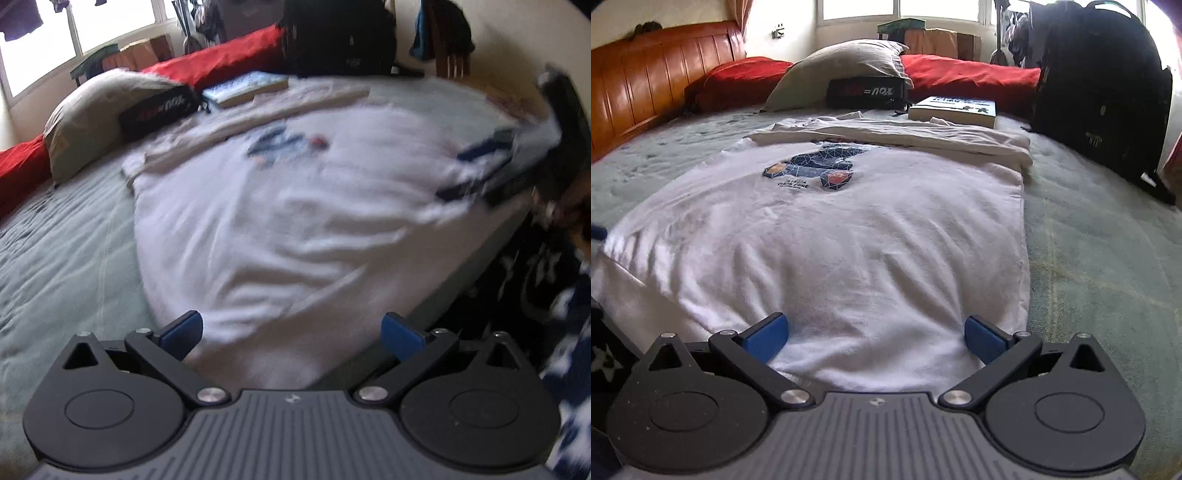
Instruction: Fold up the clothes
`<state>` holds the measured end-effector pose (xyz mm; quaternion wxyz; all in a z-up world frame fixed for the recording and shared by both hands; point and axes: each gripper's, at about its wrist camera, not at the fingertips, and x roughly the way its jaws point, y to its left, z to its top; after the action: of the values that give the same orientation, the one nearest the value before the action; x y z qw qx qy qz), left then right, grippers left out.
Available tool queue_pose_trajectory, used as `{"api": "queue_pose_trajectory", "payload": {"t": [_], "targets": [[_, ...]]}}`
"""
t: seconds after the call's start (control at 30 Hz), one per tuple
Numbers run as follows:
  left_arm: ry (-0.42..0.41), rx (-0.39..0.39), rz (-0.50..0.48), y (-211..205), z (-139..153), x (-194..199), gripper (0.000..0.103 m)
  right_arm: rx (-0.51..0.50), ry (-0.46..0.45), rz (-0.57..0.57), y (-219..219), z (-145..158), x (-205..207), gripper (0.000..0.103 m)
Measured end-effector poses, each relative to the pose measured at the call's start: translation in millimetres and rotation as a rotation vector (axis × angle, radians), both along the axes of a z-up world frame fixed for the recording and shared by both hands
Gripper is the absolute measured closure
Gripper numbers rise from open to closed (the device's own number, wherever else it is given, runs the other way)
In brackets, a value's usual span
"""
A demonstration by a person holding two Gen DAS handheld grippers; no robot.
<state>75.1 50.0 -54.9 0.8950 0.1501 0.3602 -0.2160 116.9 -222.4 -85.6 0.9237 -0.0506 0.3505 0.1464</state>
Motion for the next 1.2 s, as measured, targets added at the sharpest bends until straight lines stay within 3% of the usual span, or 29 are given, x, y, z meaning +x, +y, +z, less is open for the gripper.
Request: {"api": "queue_pose_trajectory", "payload": {"t": [0.17,0.37,0.6,0.73,0.8,0.93,1.07,1.2], "targets": [[0.062,-0.053,0.021,-5.2,-15.8,10.3,0.001,0.015,0.002,-0.001,-4.9,0.4,-5.3,0.000],[0.021,0.021,0.029,2.7,-12.1,-6.8,0.001,0.034,-0.013,0.005,-9.7,-2.0,-12.8,0.000],[-0.026,-0.042,-0.029,-26.9,8.2,13.7,0.001,0.017,-0.015,0.005,2.3,13.3,-7.4,0.000],[0.051,-0.109,-0.062,-50.8,-6.2,26.0,0.001,0.047,-0.020,0.071,10.7,15.6,1.5,0.000],[0.089,-0.121,-0.051,-53.8,-16.2,26.6,0.001,0.060,0.012,0.036,4.6,6.5,8.9,0.000],[0.080,-0.108,-0.034,-40.3,-17.7,12.5,0.001,0.070,0.000,-0.019,-16.6,1.0,3.5,0.000],[0.049,-0.116,-0.055,-34.3,-1.6,4.6,0.001,0.107,-0.002,-0.041,-28.7,-0.3,-1.4,0.000],[-0.021,-0.114,-0.054,-38.6,12.1,19.1,0.001,0.050,-0.019,-0.051,-18.8,-3.3,-2.4,0.000]]}}
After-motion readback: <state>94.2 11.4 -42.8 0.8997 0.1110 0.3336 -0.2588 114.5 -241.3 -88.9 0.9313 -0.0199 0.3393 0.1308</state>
